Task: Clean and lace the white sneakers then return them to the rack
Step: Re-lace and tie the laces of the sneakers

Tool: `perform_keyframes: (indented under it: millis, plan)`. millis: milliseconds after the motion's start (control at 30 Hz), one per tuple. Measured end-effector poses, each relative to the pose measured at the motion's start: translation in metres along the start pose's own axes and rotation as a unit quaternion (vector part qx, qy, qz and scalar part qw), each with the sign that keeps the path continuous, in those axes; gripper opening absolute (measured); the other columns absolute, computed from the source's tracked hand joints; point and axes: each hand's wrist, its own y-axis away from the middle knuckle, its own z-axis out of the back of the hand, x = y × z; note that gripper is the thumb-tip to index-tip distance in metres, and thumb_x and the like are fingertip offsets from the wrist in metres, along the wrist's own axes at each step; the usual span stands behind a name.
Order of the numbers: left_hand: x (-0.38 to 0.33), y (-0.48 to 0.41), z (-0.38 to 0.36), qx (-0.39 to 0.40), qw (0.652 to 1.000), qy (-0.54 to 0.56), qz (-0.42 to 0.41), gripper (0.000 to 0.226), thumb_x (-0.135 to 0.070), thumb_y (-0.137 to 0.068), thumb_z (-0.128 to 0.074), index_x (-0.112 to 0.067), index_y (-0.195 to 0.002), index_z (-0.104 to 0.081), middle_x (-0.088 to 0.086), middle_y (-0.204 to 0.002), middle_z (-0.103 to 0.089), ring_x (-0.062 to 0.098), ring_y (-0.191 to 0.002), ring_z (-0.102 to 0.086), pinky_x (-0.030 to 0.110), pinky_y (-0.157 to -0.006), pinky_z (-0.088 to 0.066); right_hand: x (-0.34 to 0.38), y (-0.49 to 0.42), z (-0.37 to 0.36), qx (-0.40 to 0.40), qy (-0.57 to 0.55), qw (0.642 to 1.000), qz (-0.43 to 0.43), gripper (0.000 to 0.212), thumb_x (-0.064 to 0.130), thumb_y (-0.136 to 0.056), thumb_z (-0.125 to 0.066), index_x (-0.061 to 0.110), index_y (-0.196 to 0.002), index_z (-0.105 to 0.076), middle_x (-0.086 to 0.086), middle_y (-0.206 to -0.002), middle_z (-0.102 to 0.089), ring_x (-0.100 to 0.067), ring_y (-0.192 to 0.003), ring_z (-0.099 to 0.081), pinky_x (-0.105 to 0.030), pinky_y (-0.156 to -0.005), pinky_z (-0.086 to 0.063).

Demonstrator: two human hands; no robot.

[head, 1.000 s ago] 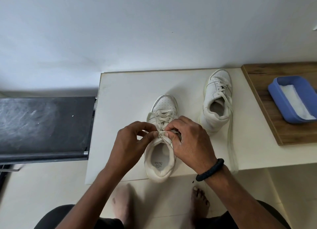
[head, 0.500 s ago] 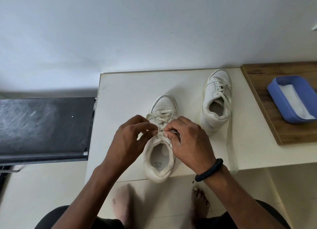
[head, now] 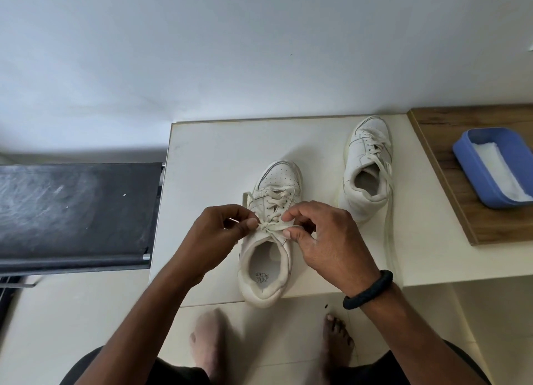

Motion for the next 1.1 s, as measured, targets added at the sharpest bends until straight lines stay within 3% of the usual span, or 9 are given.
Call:
perform_keyframes:
  millis: [67, 267, 433, 567, 633, 767, 900, 1000, 1100]
  plan:
    - [0.001, 0.000, 0.001, -0.001, 1.000, 0.013, 0.013, 0.012, -0.032, -0.094, -0.068, -0.023, -0.088, -0.074, 0.016, -0.089, -0.072, 0.016, -0.075, -0.057, 0.050, -0.078, -0.054, 0.000, 0.002, 0.003, 0.017, -0.027, 0.999, -0.030, 0.017, 0.021, -0.083, -0.079, 0.030, -0.096, -0.072, 0.015, -0.078, -0.068, -0.002, -0.076, -0.066, -0.027, -0.076, -0.057]
    - [0.003, -0.003, -0.001, -0.060, 0.998, 0.011, 0.021, 0.016, -0.029, -0.101, -0.058, -0.021, -0.091, -0.068, 0.008, -0.087, -0.072, 0.025, -0.079, -0.063, 0.047, -0.077, -0.056, 0.003, 0.005, 0.004, 0.040, -0.100, 0.990, -0.088, 0.020, 0.015, -0.080, -0.081, 0.029, -0.091, -0.073, 0.013, -0.078, -0.072, 0.000, -0.079, -0.067, -0.012, -0.075, -0.052]
    - [0.006, -0.002, 0.006, -0.017, 0.999, -0.028, -0.019, 0.013, -0.029, -0.100, -0.057, -0.022, -0.095, -0.067, -0.003, -0.102, -0.067, 0.015, -0.091, -0.064, 0.038, -0.081, -0.059, 0.007, 0.010, -0.002, 0.034, -0.101, 0.989, -0.106, 0.016, 0.019, -0.080, -0.081, 0.029, -0.088, -0.072, 0.013, -0.074, -0.071, -0.001, -0.074, -0.067, -0.019, -0.074, -0.055]
    - [0.006, -0.002, 0.005, -0.029, 0.992, -0.093, -0.081, 0.011, -0.023, -0.096, -0.065, -0.033, -0.090, -0.068, -0.009, -0.102, -0.067, 0.007, -0.089, -0.064, 0.022, -0.075, -0.048, 0.011, 0.011, -0.004, 0.040, -0.076, 0.991, -0.100, 0.013, 0.021, -0.082, -0.080, 0.029, -0.089, -0.072, 0.015, -0.073, -0.070, 0.000, -0.074, -0.066, -0.020, -0.075, -0.056]
    - [0.004, -0.001, 0.005, -0.030, 0.990, -0.096, -0.100, 0.010, -0.023, -0.094, -0.068, -0.032, -0.090, -0.069, -0.010, -0.102, -0.067, 0.007, -0.089, -0.065, 0.021, -0.075, -0.048, 0.012, 0.010, -0.004, 0.035, -0.067, 0.992, -0.098, 0.012, 0.022, -0.082, -0.079, 0.029, -0.088, -0.072, 0.015, -0.073, -0.070, 0.000, -0.074, -0.066, -0.020, -0.076, -0.056]
    - [0.000, -0.001, 0.003, -0.036, 0.993, -0.051, -0.100, 0.004, -0.030, -0.091, -0.069, -0.030, -0.088, -0.071, -0.010, -0.104, -0.068, 0.006, -0.091, -0.066, 0.024, -0.073, -0.052, 0.010, 0.010, -0.003, 0.033, -0.057, 0.993, -0.095, 0.011, 0.022, -0.083, -0.078, 0.030, -0.087, -0.072, 0.015, -0.073, -0.070, 0.001, -0.075, -0.066, -0.021, -0.077, -0.056]
    - [-0.004, 0.001, -0.003, -0.052, 0.997, 0.026, -0.055, 0.015, -0.040, -0.087, -0.072, -0.025, -0.085, -0.076, -0.008, -0.098, -0.073, 0.005, -0.091, -0.067, 0.030, -0.080, -0.050, 0.010, 0.009, -0.003, 0.030, -0.052, 0.994, -0.092, 0.009, 0.024, -0.084, -0.078, 0.030, -0.087, -0.071, 0.016, -0.073, -0.070, 0.001, -0.075, -0.067, -0.019, -0.075, -0.055]
    - [-0.004, 0.000, -0.006, -0.064, 0.990, 0.125, 0.006, 0.016, -0.035, -0.087, -0.076, -0.019, -0.086, -0.078, -0.001, -0.088, -0.077, 0.013, -0.084, -0.067, 0.037, -0.082, -0.052, 0.010, 0.010, -0.001, 0.022, -0.059, 0.994, -0.092, 0.009, 0.032, -0.083, -0.078, 0.031, -0.089, -0.071, 0.017, -0.078, -0.071, -0.001, -0.074, -0.067, -0.018, -0.071, -0.053]
    - [-0.002, -0.003, -0.009, -0.074, 0.973, 0.213, 0.051, 0.017, -0.025, -0.089, -0.072, -0.009, -0.089, -0.077, 0.001, -0.082, -0.071, 0.013, -0.081, -0.061, 0.033, -0.076, -0.048, 0.010, 0.010, 0.004, -0.001, -0.053, 0.994, -0.091, 0.010, 0.035, -0.083, -0.077, 0.033, -0.090, -0.070, 0.018, -0.082, -0.070, -0.001, -0.072, -0.066, -0.020, -0.068, -0.054]
